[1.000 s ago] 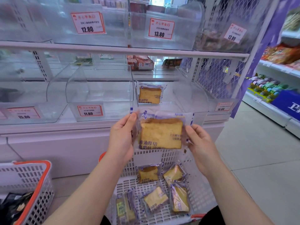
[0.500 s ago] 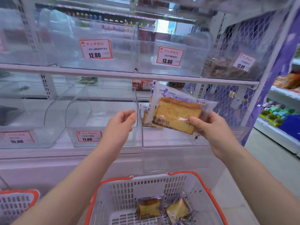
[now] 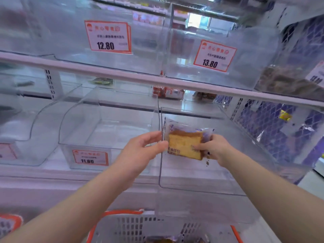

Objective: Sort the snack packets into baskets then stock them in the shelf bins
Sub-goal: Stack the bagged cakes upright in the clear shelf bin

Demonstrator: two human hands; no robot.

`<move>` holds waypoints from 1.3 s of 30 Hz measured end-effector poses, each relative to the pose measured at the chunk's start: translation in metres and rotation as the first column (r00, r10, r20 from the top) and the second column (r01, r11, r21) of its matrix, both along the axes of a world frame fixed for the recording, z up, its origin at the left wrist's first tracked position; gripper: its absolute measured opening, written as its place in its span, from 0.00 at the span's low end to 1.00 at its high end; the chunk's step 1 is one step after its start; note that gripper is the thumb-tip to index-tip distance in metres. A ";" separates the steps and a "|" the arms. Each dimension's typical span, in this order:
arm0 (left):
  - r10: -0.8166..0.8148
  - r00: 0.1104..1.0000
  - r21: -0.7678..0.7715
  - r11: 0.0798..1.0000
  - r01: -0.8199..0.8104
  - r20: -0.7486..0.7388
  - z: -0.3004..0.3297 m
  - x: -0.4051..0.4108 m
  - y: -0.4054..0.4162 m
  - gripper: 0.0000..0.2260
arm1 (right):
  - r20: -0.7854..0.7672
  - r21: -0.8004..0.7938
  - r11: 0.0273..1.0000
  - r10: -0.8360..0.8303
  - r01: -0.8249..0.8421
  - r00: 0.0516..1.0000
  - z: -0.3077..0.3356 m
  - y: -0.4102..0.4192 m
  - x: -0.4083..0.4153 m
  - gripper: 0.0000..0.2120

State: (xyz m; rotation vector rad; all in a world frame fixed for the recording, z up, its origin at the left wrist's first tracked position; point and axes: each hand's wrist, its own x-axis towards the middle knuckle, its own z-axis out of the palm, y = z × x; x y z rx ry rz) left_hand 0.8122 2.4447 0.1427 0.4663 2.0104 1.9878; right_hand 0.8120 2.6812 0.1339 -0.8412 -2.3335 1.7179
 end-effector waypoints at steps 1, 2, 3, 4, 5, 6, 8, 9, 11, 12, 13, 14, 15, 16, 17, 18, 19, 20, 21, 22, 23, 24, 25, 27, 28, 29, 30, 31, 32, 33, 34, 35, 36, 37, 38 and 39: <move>0.007 1.000 0.004 1.000 -0.007 -0.009 -0.001 -0.001 0.001 0.18 | 0.042 0.044 0.999 -0.002 0.000 0.999 -0.006 0.002 -0.005 0.14; 0.013 1.000 0.006 1.000 -0.013 -0.021 -0.002 -0.001 0.001 0.18 | 0.070 0.095 0.995 -0.007 0.000 0.998 -0.011 0.005 -0.010 0.15; 0.016 0.999 0.005 1.000 -0.016 -0.034 -0.004 -0.001 0.001 0.18 | 0.086 0.148 0.989 -0.009 -0.004 0.996 -0.015 0.007 -0.015 0.17; 0.016 0.999 0.002 1.000 -0.016 -0.042 -0.005 -0.002 0.002 0.19 | 0.100 0.200 0.980 -0.009 -0.011 0.995 -0.020 0.010 -0.020 0.19; 0.011 0.999 0.001 1.000 -0.011 -0.047 -0.006 -0.002 0.001 0.19 | 0.125 0.256 0.967 -0.014 -0.018 0.992 -0.023 0.012 -0.024 0.21; 0.004 0.999 -0.001 1.000 -0.004 -0.049 -0.006 -0.003 0.001 0.20 | 0.162 0.315 0.949 -0.032 -0.021 0.986 -0.024 0.013 -0.028 0.22; -0.007 0.999 0.000 1.000 0.007 -0.047 -0.007 -0.004 0.001 0.22 | 0.227 0.369 0.929 -0.075 -0.015 0.971 -0.023 0.010 -0.034 0.20; -0.009 0.999 0.014 1.000 0.009 -0.035 -0.008 -0.004 0.001 0.23 | 0.240 0.352 0.936 -0.074 -0.016 0.968 -0.022 0.007 -0.037 0.19; -0.014 1.000 0.067 0.998 0.013 0.009 -0.009 -0.003 0.000 0.23 | 0.220 0.270 0.961 -0.007 -0.054 0.975 -0.020 0.000 -0.041 0.16; -0.020 0.999 0.082 0.996 0.018 0.026 -0.009 -0.002 -0.001 0.21 | 0.207 0.223 0.971 0.039 -0.086 0.978 -0.017 -0.004 -0.040 0.13; -0.023 0.999 0.087 0.996 0.019 0.041 -0.009 -0.002 -0.001 0.19 | 0.199 0.171 0.978 0.084 -0.119 0.976 -0.012 -0.008 -0.037 0.11; -0.023 0.998 0.090 0.996 0.018 0.054 -0.009 -0.001 -0.001 0.17 | 0.199 0.127 0.981 0.121 -0.148 0.972 -0.006 -0.011 -0.032 0.11; -0.022 0.998 0.093 0.996 0.016 0.066 -0.009 0.000 -0.001 0.16 | 0.208 0.118 0.978 0.144 -0.171 0.967 0.001 -0.014 -0.024 0.11; -0.020 0.997 0.095 0.995 0.013 0.077 -0.009 0.001 -0.001 0.15 | 0.223 0.148 0.971 0.150 -0.186 0.963 0.008 -0.016 -0.016 0.10; -0.012 0.996 0.101 0.995 0.003 0.092 -0.009 0.003 -0.001 0.15 | 0.234 0.203 0.958 0.152 -0.201 0.960 0.016 -0.019 -0.005 0.12; 0.003 0.994 0.109 0.994 -0.016 0.112 -0.010 0.005 -0.002 0.13 | 0.230 0.264 0.941 0.151 -0.211 0.961 0.023 -0.020 0.006 0.15; 0.024 0.990 0.122 0.992 -0.041 0.136 -0.012 0.007 -0.002 0.11 | 0.199 0.317 0.924 0.156 -0.214 0.968 0.030 -0.023 0.019 0.17; 0.051 0.985 0.132 0.988 -0.073 0.163 -0.014 0.010 -0.004 0.09 | 0.149 0.356 0.909 0.176 -0.219 0.973 0.037 -0.027 0.034 0.16; 0.078 0.980 0.134 0.986 -0.104 0.184 -0.017 0.013 -0.005 0.07 | 0.101 0.374 0.895 0.222 -0.244 0.970 0.046 -0.033 0.051 0.13; 0.095 0.976 0.124 0.985 -0.121 0.197 -0.020 0.017 -0.006 0.07 | 0.062 0.357 0.889 0.282 -0.285 0.957 0.054 -0.038 0.069 0.10; 0.097 0.974 0.111 0.986 -0.121 0.203 -0.024 0.020 -0.007 0.07 | 0.022 0.306 0.893 0.340 -0.330 0.940 0.061 -0.044 0.088 0.08; 0.093 0.974 0.099 0.988 -0.115 0.207 -0.028 0.024 -0.008 0.07 | -0.023 0.232 0.898 0.389 -0.374 0.921 0.067 -0.049 0.107 0.06; 0.090 0.974 0.078 0.991 -0.108 0.206 -0.035 0.027 -0.008 0.08 | -0.068 0.151 0.896 0.431 -0.417 0.900 0.072 -0.054 0.126 0.05; 0.103 0.975 0.001 0.994 -0.105 0.196 -0.054 0.033 -0.011 0.07 | -0.095 0.016 0.858 0.513 -0.514 0.853 0.072 -0.061 0.156 0.09; 0.116 0.974 -0.049 0.993 -0.109 0.194 -0.066 0.035 -0.013 0.07 | -0.060 -0.023 0.829 0.557 -0.559 0.828 0.064 -0.064 0.166 0.12; 0.129 0.972 -0.106 0.988 -0.110 0.196 -0.080 0.038 -0.014 0.08 | -0.006 -0.044 0.800 0.598 -0.598 0.801 0.051 -0.067 0.174 0.12; 0.136 0.970 -0.166 0.981 -0.102 0.202 -0.095 0.042 -0.016 0.08 | 0.055 -0.060 0.777 0.630 -0.627 0.775 0.033 -0.070 0.179 0.11; 0.127 0.971 -0.227 0.971 -0.080 0.202 -0.112 0.047 -0.018 0.09 | 0.112 -0.081 0.765 0.644 -0.639 0.757 0.011 -0.072 0.183 0.08; 0.104 0.976 -0.301 0.953 -0.042 0.193 -0.129 0.053 -0.020 0.10 | 0.162 -0.120 0.767 0.641 -0.630 0.750 -0.014 -0.075 0.186 0.05; 0.073 0.981 -0.373 0.928 0.000 0.182 -0.146 0.059 -0.022 0.10 | 0.213 -0.168 0.778 0.628 -0.605 0.749 -0.042 -0.077 0.188 0.04; 0.042 0.983 -0.433 0.901 0.041 0.179 -0.163 0.065 -0.024 0.10 | 0.272 -0.210 0.796 0.605 -0.567 0.748 -0.071 -0.079 0.190 0.04; 0.005 0.982 -0.489 0.868 0.090 0.188 -0.179 0.072 -0.027 0.09 | 0.336 -0.237 0.822 0.570 -0.518 0.750 -0.100 -0.081 0.192 0.04; -0.036 0.975 -0.542 0.827 0.153 0.219 -0.195 0.078 -0.030 0.08 | 0.395 -0.246 0.851 0.525 -0.464 0.754 -0.128 -0.083 0.193 0.04; -0.074 0.961 -0.582 0.783 0.220 0.265 -0.211 0.083 -0.033 0.06 | 0.444 -0.252 0.874 0.485 -0.415 0.753 -0.153 -0.084 0.195 0.05; -0.090 0.940 -0.599 0.750 0.280 0.328 -0.226 0.089 -0.037 0.06 | 0.480 -0.273 0.890 0.455 -0.366 0.750 -0.175 -0.085 0.196 0.06; -0.093 0.922 -0.607 0.727 0.321 0.377 -0.241 0.094 -0.040 0.08 | 0.503 -0.307 0.899 0.432 -0.312 0.749 -0.194 -0.087 0.198 0.06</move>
